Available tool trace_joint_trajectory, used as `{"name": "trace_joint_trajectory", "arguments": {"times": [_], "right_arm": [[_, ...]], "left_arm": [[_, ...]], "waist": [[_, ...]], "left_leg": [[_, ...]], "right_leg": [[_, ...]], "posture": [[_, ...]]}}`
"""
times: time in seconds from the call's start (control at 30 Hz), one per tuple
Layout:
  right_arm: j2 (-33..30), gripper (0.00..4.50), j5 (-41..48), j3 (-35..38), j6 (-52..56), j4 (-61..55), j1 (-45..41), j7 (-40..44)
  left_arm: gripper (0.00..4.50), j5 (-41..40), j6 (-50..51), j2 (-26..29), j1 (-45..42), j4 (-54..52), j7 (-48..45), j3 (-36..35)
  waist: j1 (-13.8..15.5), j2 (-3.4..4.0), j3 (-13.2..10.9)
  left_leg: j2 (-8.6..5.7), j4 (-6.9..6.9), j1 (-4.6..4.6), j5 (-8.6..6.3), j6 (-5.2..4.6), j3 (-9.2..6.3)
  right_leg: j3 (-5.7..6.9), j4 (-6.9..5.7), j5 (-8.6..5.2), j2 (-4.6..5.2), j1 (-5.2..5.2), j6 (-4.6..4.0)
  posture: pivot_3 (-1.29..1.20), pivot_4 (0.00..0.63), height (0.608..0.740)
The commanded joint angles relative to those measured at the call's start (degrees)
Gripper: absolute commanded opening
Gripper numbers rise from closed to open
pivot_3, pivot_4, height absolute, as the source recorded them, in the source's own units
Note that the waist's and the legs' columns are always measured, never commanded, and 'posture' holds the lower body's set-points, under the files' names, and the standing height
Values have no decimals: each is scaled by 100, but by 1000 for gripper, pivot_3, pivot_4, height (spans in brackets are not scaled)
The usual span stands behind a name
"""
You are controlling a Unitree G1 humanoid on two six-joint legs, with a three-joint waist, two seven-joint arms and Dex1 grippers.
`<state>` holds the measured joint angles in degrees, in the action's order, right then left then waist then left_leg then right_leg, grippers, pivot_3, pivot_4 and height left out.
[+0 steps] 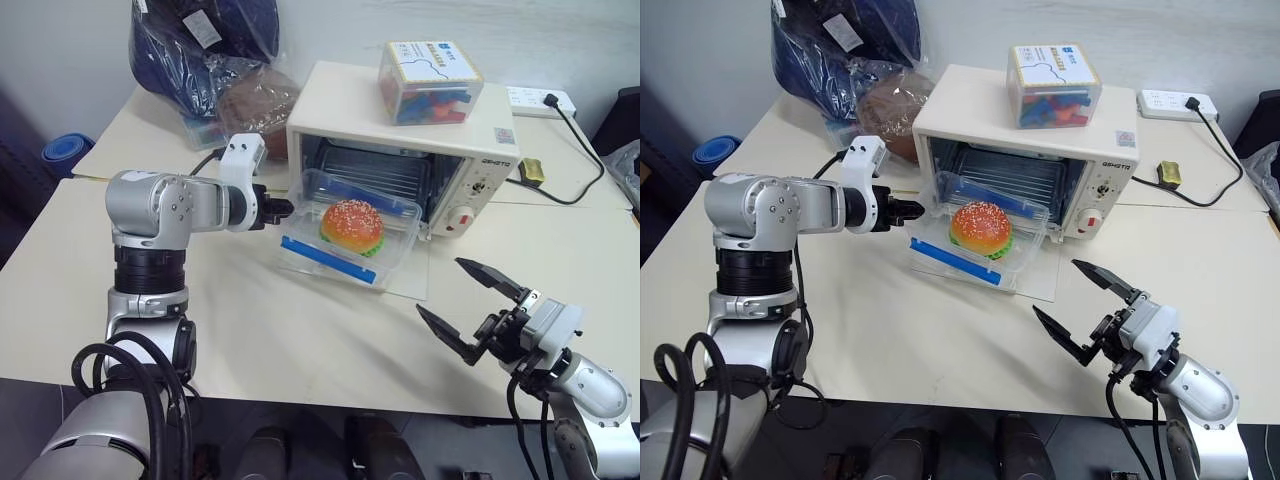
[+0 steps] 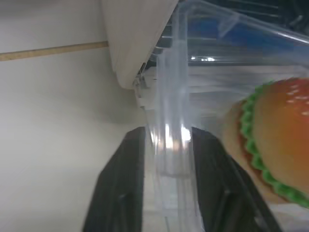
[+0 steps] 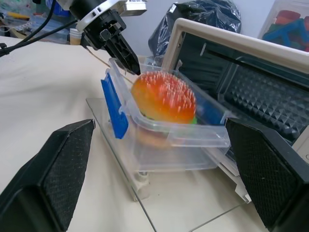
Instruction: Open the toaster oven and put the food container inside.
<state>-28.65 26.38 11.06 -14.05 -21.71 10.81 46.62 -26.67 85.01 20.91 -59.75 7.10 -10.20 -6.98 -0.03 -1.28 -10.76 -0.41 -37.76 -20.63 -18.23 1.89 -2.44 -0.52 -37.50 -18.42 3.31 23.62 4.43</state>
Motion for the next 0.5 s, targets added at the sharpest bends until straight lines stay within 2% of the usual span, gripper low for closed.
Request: {"name": "trace_joint_trajectory", "arguments": {"times": [0.03, 0.13, 0.17, 0.2, 0.27, 0.37, 0.4, 0.5], "right_arm": [[-6, 4500, 62, 30, 272, -380, 29, -261], [-248, 4500, 311, 50, 1048, -750, 53, -475], [-386, 4500, 506, 4, 1324, -912, 45, -399], [-530, 4310, 621, -27, 1594, -1049, 54, -357], [-898, 3928, 771, -160, 2086, -1271, 47, -165], [-1263, 2936, 673, -522, 2638, -1475, -133, -80], [-1317, 2541, 610, -699, 2816, -1487, -253, -100], [-1103, 1508, 288, -1315, 3065, -1250, -923, -218]], "left_arm": [[2807, -183, -90, -23, -183, -160, -210, -522], [2807, -566, -83, 261, -114, -340, -792, -812], [2807, -738, -103, 501, -37, -422, -1121, -844], [2835, -880, -203, 806, 85, -518, -1510, -795], [2453, -909, -951, 1615, 572, -777, -2562, -450], [1721, -328, -2827, 2665, 1578, -1026, -4020, 335], [1389, -199, -3578, 2757, 1938, -1004, -4452, 396], [468, -146, -5260, 2458, 2820, -806, -5250, 287]], "waist": [[-7, 0, 0], [-19, 2, -1], [-34, 3, -2], [-42, 3, -2], [-113, 5, -1], [-163, 8, -2], [-153, 8, -1], [-77, 7, -2]], "left_leg": [[-1, 0, 0, 0, 0, 1], [1, 1, -1, 0, 2, 1], [1, 1, -1, 1, 2, 1], [1, 1, -1, 1, 3, 3], [5, 4, 1, 0, 7, 2], [8, 31, 26, 6, 16, 5], [7, 41, 37, 8, 19, 9], [6, 35, 28, 13, 14, -3]], "right_leg": [[-1, 0, 0, 1, 1, 0], [0, -1, 0, -1, 2, 0], [-1, -2, 0, -1, 3, 0], [-2, -2, 0, -2, 4, -1], [-3, 0, -1, -4, 3, -2], [-5, 7, -6, -5, -8, -9], [-9, 9, -7, -4, -15, -11], [1, 12, -9, 4, -18, -17]], "posture": [[0, 150, 740], [0, 150, 740], [0, 150, 740], [0, 150, 740], [0, 150, 740], [0, 150, 740], [0, 150, 740], [0, 150, 740]]}}
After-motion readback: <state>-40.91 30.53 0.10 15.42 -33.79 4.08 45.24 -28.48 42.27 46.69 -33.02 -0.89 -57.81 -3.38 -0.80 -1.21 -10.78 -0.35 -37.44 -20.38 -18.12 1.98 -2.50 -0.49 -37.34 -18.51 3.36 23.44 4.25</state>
